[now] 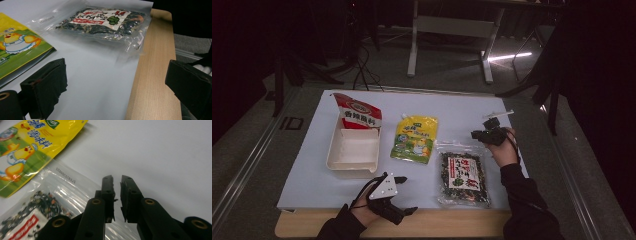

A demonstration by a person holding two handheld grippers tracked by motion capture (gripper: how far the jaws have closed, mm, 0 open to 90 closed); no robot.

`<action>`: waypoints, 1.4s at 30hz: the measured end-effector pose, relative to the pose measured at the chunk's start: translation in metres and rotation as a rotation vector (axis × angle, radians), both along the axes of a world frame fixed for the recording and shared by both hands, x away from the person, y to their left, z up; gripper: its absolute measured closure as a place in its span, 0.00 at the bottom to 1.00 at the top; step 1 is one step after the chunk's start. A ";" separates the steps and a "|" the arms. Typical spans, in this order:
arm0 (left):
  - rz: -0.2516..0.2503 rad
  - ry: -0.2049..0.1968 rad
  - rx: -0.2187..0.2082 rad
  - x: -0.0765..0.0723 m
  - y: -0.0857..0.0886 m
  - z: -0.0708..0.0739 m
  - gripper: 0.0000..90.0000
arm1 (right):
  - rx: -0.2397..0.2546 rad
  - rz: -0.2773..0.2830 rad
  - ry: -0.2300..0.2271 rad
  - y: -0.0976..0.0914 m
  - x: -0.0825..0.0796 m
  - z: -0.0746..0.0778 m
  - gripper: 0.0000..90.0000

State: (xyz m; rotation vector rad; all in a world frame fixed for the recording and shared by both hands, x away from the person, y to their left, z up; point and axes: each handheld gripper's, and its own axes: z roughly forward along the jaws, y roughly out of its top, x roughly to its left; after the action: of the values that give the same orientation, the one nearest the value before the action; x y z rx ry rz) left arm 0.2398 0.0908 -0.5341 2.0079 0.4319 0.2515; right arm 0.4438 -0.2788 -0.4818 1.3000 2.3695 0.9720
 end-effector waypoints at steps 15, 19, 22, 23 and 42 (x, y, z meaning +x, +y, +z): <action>-0.003 0.007 0.002 0.001 -0.001 -0.002 0.05 | -0.030 0.006 0.074 -0.038 -0.006 -0.005 0.59; -0.004 0.008 0.001 0.002 0.000 -0.002 0.05 | -0.020 0.002 0.106 -0.039 -0.002 -0.011 0.54; -0.004 0.009 0.003 0.002 0.000 -0.003 0.05 | -0.010 0.005 0.135 -0.041 0.003 -0.017 0.50; -0.004 0.011 0.003 0.002 0.000 -0.003 0.05 | -0.009 0.003 0.139 -0.042 0.004 -0.020 0.49; -0.002 0.017 0.005 0.004 -0.001 -0.004 0.05 | 0.034 0.157 0.250 -0.032 0.003 -0.023 0.67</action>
State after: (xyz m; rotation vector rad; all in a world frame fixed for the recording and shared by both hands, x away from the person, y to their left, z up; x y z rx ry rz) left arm 0.2434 0.0902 -0.5385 2.0168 0.4406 0.2349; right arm 0.4464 -0.3105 -0.5049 1.3327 2.6898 0.9449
